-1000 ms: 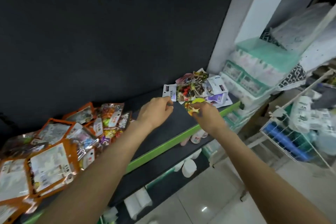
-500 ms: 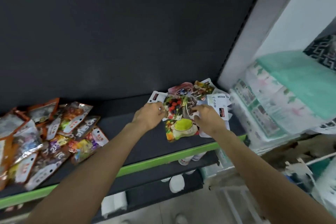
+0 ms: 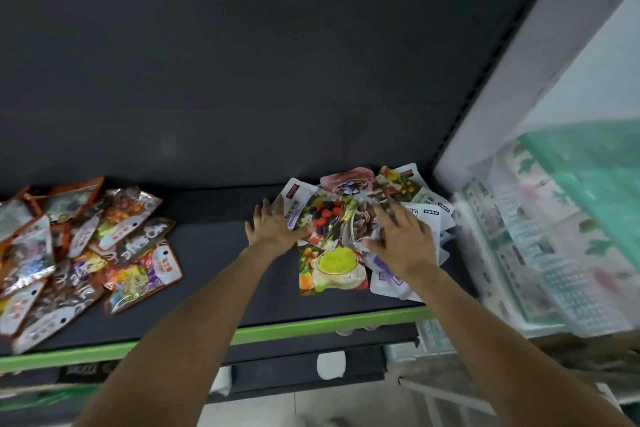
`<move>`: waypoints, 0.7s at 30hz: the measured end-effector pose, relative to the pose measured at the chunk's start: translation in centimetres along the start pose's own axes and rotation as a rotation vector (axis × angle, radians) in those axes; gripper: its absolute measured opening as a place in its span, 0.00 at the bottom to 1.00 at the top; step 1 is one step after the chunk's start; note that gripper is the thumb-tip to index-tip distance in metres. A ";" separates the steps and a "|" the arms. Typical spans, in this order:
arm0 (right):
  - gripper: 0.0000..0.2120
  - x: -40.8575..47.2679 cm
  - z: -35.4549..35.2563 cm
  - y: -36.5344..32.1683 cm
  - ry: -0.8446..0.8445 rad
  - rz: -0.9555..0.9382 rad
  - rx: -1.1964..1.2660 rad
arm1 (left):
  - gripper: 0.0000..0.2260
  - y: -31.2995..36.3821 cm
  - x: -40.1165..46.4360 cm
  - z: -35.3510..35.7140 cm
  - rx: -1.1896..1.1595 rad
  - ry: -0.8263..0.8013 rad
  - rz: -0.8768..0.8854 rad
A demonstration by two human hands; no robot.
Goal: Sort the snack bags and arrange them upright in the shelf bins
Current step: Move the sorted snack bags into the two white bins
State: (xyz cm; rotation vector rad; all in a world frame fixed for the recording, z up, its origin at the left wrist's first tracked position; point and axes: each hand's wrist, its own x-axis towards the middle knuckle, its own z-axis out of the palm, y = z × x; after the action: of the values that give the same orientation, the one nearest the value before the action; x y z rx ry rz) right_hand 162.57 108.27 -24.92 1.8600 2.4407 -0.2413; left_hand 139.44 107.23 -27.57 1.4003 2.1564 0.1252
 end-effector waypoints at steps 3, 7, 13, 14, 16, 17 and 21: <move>0.38 0.5 -0.3 0.5 -0.007 0.013 -0.012 | 0.46 0.1 0.0 0.2 -0.064 0.099 -0.014; 0.38 0.6 -0.7 1.4 -0.022 -0.028 0.024 | 0.36 0.2 -0.2 -0.4 -0.215 0.157 -0.040; 0.38 1.3 -1.6 2.4 -0.010 -0.038 0.066 | 0.11 -1.8 -3.7 -4.1 -0.574 0.343 0.018; 0.38 1.2 -1.6 2.4 -0.001 -0.011 0.069 | 0.10 -1.9 -4.4 -4.6 -0.580 0.363 0.041; 0.36 0.9 -1.6 2.5 0.015 0.039 0.079 | 0.09 -1.5 -5.8 -5.7 -0.558 0.412 0.109; 0.34 0.7 -1.6 2.5 0.006 0.044 0.089 | 0.09 -0.9 -6.5 -6.1 -0.532 0.449 0.161; 0.30 -0.3 -1.4 2.6 -0.010 0.050 0.138 | 0.09 2.9 -8.6 -6.6 -0.281 0.560 0.481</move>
State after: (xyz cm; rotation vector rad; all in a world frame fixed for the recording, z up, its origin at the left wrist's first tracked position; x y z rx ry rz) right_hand 165.23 108.91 -23.75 1.9654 2.4242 -0.4256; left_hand 141.09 102.51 -17.51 1.8316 2.0403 1.0674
